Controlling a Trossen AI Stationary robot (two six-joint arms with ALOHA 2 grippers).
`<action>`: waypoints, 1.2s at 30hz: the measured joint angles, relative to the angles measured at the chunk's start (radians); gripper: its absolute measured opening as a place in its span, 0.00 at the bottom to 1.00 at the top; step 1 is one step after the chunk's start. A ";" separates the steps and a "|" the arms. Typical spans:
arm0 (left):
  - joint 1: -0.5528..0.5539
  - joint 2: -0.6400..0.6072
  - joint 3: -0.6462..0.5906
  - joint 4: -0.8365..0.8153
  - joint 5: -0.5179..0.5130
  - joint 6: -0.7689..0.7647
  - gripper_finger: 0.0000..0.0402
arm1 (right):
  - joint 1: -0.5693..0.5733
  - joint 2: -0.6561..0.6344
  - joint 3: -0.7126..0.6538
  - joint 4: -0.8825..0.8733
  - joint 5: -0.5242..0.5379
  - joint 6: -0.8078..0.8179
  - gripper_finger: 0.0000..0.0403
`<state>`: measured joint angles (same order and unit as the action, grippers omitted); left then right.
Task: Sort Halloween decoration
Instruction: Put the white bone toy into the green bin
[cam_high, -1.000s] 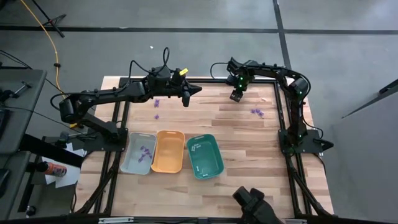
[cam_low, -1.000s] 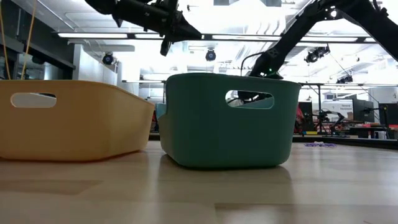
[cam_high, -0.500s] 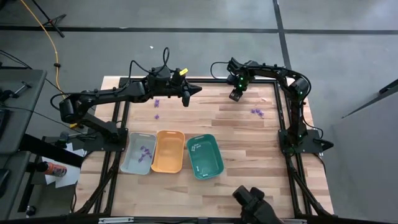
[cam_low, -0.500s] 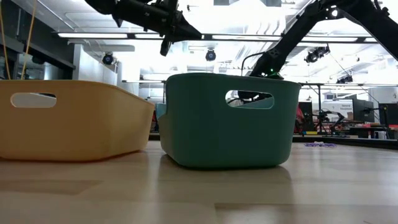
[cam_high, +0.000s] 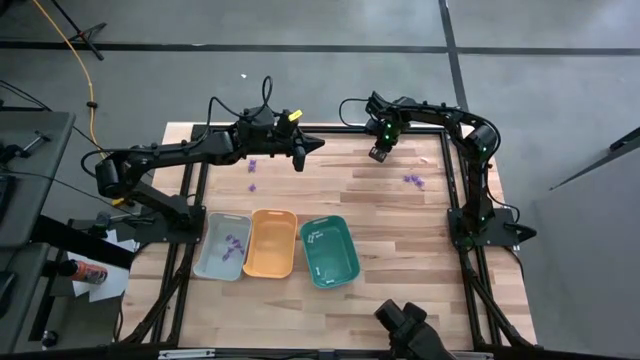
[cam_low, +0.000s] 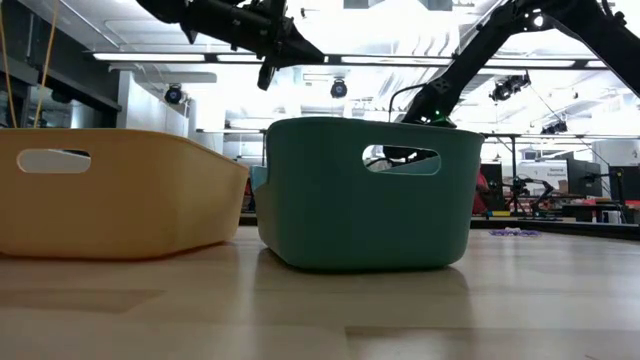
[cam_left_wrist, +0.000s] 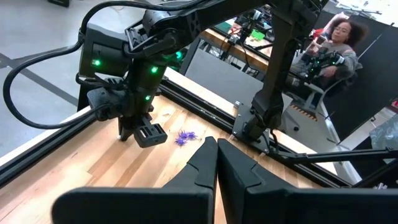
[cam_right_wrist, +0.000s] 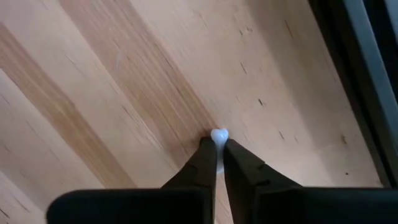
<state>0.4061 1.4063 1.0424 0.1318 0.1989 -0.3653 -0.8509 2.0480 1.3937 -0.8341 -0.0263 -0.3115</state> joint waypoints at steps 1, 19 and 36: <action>0.000 0.000 0.000 0.000 0.000 0.000 0.00 | 0.000 0.000 0.000 -0.003 0.000 0.000 0.02; 0.000 0.000 0.000 0.000 0.000 0.000 0.00 | 0.000 0.002 0.000 -0.011 -0.008 -0.002 0.01; 0.088 -0.098 -0.002 -0.177 0.000 0.053 0.00 | -0.053 -0.150 0.054 -0.010 -0.229 -0.004 0.00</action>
<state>0.4944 1.3088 1.0405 -0.0451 0.1989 -0.3118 -0.9039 1.8982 1.4479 -0.8441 -0.2557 -0.3153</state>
